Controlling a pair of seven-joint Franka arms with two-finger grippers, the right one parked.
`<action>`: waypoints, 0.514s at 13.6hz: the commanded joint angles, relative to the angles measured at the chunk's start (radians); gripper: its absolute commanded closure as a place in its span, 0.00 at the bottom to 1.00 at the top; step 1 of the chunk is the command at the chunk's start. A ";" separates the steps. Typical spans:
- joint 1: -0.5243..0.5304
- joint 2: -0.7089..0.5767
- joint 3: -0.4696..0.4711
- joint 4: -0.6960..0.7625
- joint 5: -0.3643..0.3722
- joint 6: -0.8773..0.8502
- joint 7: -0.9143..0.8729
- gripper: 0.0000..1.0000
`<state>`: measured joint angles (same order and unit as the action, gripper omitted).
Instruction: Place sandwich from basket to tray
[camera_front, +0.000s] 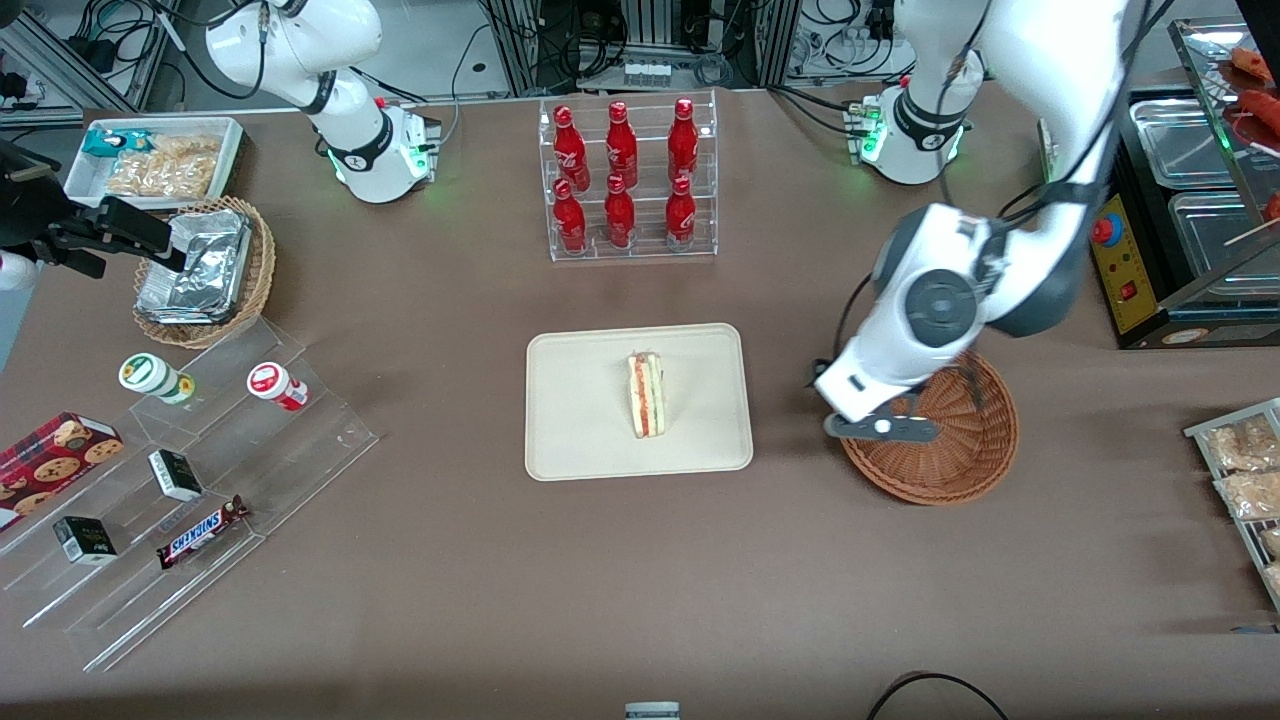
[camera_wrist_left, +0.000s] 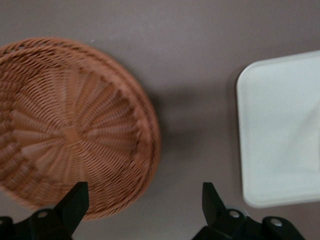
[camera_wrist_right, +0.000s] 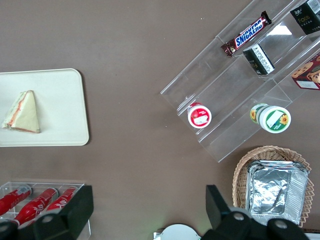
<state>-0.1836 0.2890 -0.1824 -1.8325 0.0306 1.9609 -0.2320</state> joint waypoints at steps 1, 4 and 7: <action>0.091 -0.102 -0.006 -0.013 -0.037 -0.144 0.129 0.00; 0.170 -0.131 -0.005 0.102 -0.020 -0.371 0.184 0.00; 0.228 -0.169 0.011 0.214 0.000 -0.510 0.247 0.00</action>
<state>0.0129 0.1423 -0.1740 -1.6809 0.0163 1.5189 -0.0165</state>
